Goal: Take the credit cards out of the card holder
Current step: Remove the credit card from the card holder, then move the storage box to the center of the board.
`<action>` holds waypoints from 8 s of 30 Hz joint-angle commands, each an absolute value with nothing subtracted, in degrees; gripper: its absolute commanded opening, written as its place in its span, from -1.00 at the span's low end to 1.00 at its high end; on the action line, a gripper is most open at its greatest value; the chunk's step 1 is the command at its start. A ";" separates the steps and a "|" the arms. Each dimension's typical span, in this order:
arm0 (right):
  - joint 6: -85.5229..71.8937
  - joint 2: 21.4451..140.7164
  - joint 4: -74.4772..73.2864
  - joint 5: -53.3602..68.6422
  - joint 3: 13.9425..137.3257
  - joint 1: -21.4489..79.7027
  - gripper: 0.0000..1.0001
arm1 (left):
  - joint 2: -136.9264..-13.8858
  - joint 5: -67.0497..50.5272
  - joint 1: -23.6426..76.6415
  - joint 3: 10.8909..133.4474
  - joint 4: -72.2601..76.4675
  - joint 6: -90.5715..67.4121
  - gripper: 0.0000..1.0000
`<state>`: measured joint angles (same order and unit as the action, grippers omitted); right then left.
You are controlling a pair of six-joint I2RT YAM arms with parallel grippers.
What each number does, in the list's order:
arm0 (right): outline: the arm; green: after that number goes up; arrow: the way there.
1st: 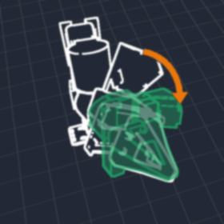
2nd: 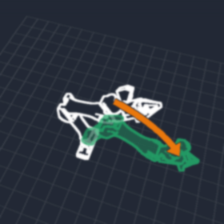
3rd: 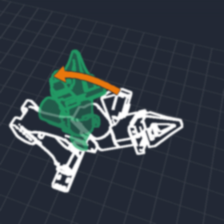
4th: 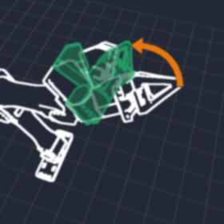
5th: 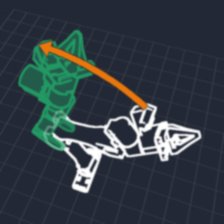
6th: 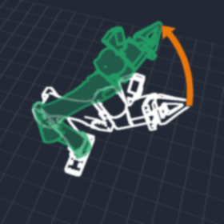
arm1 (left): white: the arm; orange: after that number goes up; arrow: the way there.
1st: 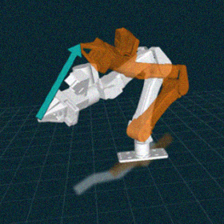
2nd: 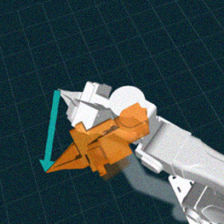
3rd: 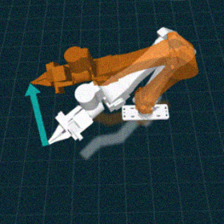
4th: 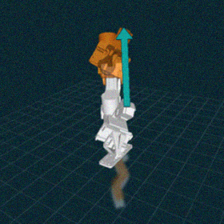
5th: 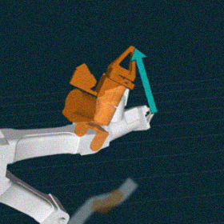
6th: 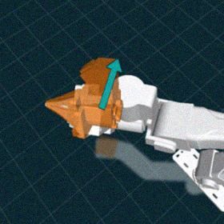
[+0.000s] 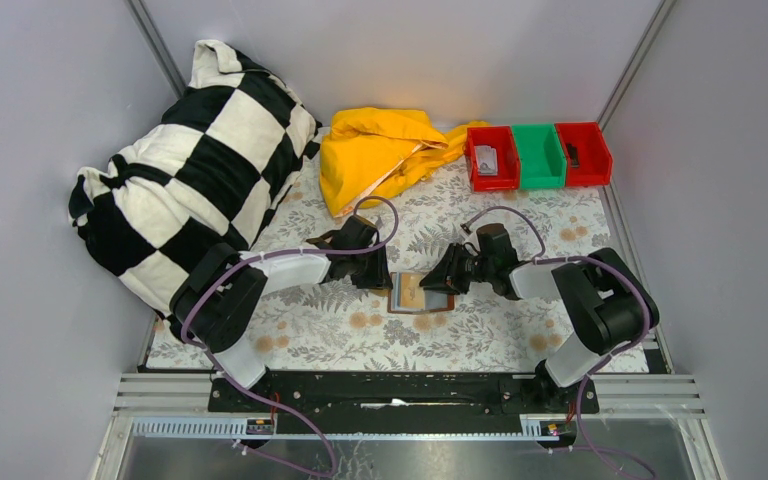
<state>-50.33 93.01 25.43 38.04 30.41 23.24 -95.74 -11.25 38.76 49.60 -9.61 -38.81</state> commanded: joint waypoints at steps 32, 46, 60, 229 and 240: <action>-50.14 96.55 29.22 37.66 29.12 22.92 -0.38 | -96.04 -9.14 38.64 46.58 -12.59 -36.75 -0.32; -50.56 97.03 30.61 38.88 28.27 22.93 -1.00 | -96.05 -8.88 38.66 46.15 -12.61 -36.83 -0.32; -41.59 94.10 20.88 40.43 28.56 19.09 -1.00 | -94.94 -8.56 36.15 43.89 -13.36 -35.93 -0.32; -0.26 130.14 -35.81 -1.41 134.63 -6.42 -1.00 | -68.17 -29.68 24.66 50.10 -17.17 -33.66 0.24; -0.97 138.33 -32.39 -0.09 131.21 -6.42 -1.00 | -69.60 -29.12 24.68 49.66 -15.56 -35.24 0.24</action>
